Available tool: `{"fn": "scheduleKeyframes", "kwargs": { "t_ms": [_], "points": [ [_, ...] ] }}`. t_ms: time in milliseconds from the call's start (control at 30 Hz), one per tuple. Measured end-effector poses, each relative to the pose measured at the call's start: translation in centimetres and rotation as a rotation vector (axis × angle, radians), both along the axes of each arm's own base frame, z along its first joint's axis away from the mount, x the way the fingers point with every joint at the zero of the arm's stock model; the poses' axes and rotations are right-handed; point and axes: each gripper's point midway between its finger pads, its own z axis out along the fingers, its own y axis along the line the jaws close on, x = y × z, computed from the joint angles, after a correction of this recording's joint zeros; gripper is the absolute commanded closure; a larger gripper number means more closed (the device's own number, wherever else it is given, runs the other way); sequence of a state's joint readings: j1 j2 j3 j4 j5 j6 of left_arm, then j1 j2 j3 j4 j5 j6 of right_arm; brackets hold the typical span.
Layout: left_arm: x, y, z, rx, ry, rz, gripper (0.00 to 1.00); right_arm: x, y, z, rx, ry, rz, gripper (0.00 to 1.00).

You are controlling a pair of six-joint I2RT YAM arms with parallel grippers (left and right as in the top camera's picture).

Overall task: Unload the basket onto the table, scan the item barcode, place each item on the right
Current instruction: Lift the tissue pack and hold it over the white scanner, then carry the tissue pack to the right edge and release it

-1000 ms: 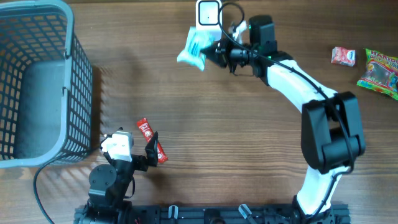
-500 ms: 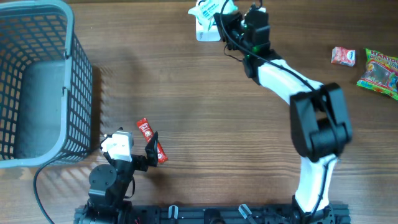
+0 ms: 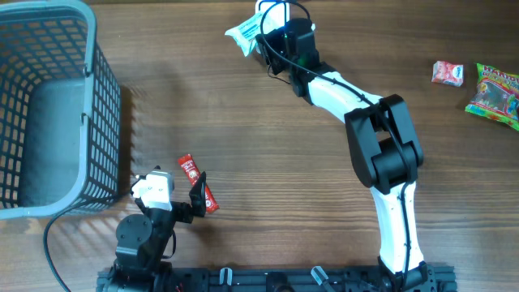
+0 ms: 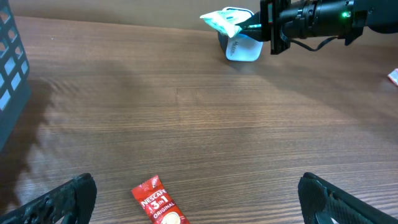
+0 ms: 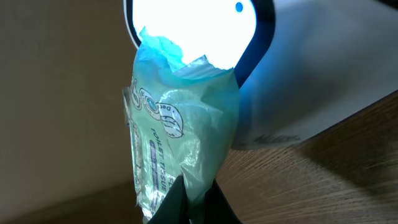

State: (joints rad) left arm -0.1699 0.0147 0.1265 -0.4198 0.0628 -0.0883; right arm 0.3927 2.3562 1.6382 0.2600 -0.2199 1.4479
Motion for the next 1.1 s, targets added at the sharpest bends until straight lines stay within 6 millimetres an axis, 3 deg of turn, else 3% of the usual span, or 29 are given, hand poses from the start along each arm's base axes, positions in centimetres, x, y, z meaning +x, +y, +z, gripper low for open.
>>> {"fn": "scheduleKeyframes", "kwargs": {
  "t_ms": [133, 200, 267, 367, 467, 633, 700, 733, 800, 833, 900, 1000, 1033, 1100],
  "points": [
    [0.0, 0.0, 0.0, 0.0, 0.0, 0.0, 0.0, -1.5, -1.3, -1.7, -0.048, 0.139, -0.004, 0.96],
    [0.0, 0.0, 0.0, 0.0, 0.0, 0.0, 0.0, -3.3, -3.3, -1.2, -0.091, 0.26, -0.022, 0.96],
    [0.0, 0.0, 0.0, 0.0, 0.0, 0.0, 0.0, -5.1, -6.7, -0.3, -0.137, 0.371, -0.073, 0.96],
    [0.0, 0.0, 0.0, 0.0, -0.001, 0.0, 0.0, -7.4, -14.8, 2.0, -0.218, 0.49, -0.193, 0.96],
    [0.0, 0.0, 0.0, 0.0, -0.001, 0.0, 0.0, -9.8, -22.2, 2.8, -0.282, 0.597, -0.293, 0.96],
    [0.0, 0.0, 0.0, 0.0, -0.001, 0.0, 0.0, -13.5, -36.3, -0.2, -0.351, 0.719, -0.45, 0.96],
    [0.0, 0.0, 0.0, 0.0, -0.001, 0.0, 0.0, -14.8, -40.9, -1.8, -0.366, 0.719, -0.501, 0.96],
    [0.0, 0.0, 0.0, 0.0, -0.001, 0.0, 0.0, -15.6, -43.0, -2.6, -0.377, 0.714, -0.522, 0.94],
    [0.0, 0.0, 0.0, 0.0, -0.001, 0.0, 0.0, -17.2, -46.4, -4.0, -0.407, 0.71, -0.549, 0.67],
    [0.0, 0.0, 0.0, 0.0, -0.001, 0.0, 0.0, -17.9, -47.5, -4.6, -0.422, 0.708, -0.551, 0.53],
    [0.0, 0.0, 0.0, 0.0, -0.001, 0.0, 0.0, -18.6, -48.0, -5.1, -0.457, 0.7, -0.492, 0.41],
    [0.0, 0.0, 0.0, 0.0, -0.001, 0.0, 0.0, -17.8, -46.3, -4.5, -0.456, 0.645, -0.349, 0.33],
    [0.0, 0.0, 0.0, 0.0, -0.001, 0.0, 0.0, -17.6, -45.7, -4.0, -0.451, 0.635, -0.308, 0.0],
    [0.0, 0.0, 0.0, 0.0, -0.001, 0.0, 0.0, -16.6, -44.3, -1.9, -0.456, 0.593, -0.245, 0.0]
  ]
}}
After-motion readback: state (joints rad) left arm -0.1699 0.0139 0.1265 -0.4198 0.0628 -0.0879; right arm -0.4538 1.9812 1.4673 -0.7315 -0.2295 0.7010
